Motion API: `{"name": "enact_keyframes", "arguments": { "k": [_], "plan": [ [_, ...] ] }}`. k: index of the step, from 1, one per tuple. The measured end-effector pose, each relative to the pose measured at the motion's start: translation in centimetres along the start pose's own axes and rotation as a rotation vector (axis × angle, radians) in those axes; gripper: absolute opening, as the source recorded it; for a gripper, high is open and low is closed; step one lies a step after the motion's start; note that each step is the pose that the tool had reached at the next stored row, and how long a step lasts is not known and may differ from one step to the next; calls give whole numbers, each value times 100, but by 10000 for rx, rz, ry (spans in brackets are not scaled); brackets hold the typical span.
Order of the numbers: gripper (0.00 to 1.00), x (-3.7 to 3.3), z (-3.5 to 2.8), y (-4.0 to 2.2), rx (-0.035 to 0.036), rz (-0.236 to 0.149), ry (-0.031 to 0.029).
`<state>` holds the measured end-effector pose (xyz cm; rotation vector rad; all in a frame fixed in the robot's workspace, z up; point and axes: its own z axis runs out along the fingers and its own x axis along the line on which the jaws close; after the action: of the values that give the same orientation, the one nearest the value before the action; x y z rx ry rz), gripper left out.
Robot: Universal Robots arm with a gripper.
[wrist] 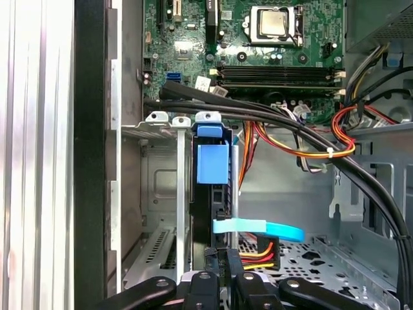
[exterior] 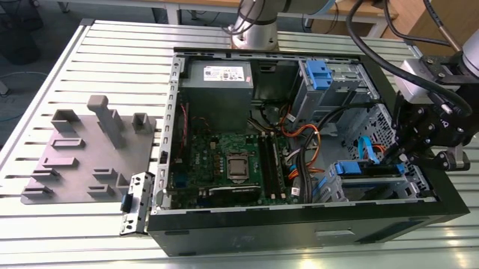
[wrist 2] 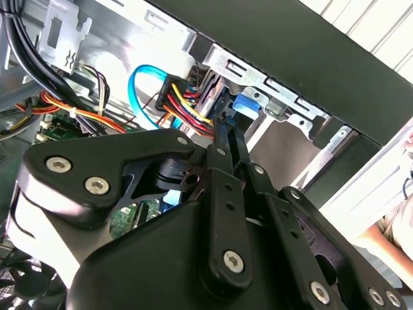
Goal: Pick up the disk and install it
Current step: 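Insert the second disk wire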
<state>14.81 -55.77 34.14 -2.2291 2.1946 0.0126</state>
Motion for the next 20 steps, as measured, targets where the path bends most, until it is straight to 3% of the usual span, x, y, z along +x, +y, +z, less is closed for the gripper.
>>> {"name": "enact_keyframes", "arguments": {
  "k": [20],
  "plan": [
    [17, 4, 35, 27, -1, -1, -2]
  ]
}}
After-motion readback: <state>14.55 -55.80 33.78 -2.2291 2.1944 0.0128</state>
